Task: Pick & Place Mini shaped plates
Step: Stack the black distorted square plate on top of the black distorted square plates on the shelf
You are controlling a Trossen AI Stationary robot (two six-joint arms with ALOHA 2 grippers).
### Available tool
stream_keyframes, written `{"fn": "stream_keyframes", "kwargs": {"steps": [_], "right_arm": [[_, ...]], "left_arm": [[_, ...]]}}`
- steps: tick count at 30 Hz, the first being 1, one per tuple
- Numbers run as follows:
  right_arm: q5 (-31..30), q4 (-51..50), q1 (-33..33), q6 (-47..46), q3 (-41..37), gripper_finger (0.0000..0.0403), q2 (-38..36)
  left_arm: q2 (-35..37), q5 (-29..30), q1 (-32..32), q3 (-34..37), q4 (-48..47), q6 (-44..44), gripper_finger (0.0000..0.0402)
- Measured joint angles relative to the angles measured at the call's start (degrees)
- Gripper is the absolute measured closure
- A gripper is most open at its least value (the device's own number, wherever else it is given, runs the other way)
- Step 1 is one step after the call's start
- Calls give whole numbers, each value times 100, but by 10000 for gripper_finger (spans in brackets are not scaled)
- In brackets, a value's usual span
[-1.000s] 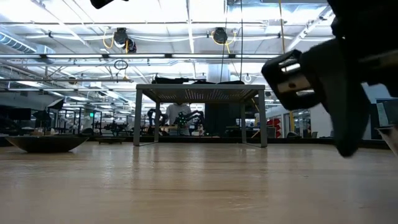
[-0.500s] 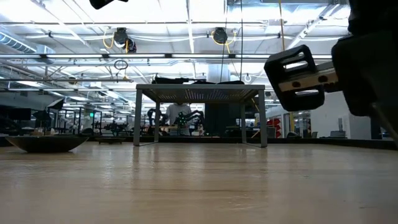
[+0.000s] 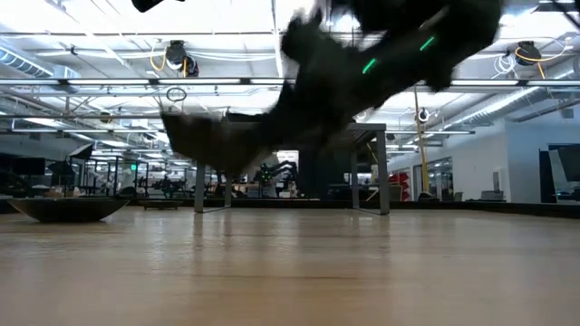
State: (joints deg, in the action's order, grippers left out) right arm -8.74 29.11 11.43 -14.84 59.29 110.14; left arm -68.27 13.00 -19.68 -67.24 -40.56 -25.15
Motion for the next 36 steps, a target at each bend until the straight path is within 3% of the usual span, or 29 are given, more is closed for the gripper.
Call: {"fn": "stream_keyframes", "kwargs": {"steps": [5, 11, 16, 27, 33, 36], "right_arm": [[215, -38, -970, -945, 407, 402, 488], [462, -68, -1338, -1437, 685, 402, 820], [445, -241, -1327, -1141, 692, 382, 799], [435, -324, -1255, 18, 680, 271, 504], [397, -1440, -851, 1056, 686, 269, -327], [101, -2182, -582, 1311, 686, 274, -794]], "left_arm": [[0, 0, 0, 0, -36, 2, 215], [0, -93, 2, 0, -57, 88, 215], [0, -94, 2, 0, -104, 137, 215], [-44, -98, 4, 21, -407, 450, 215], [-335, -74, 4, 441, -207, 976, 215], [-566, -71, 5, 736, -2, 1492, 215]]}}
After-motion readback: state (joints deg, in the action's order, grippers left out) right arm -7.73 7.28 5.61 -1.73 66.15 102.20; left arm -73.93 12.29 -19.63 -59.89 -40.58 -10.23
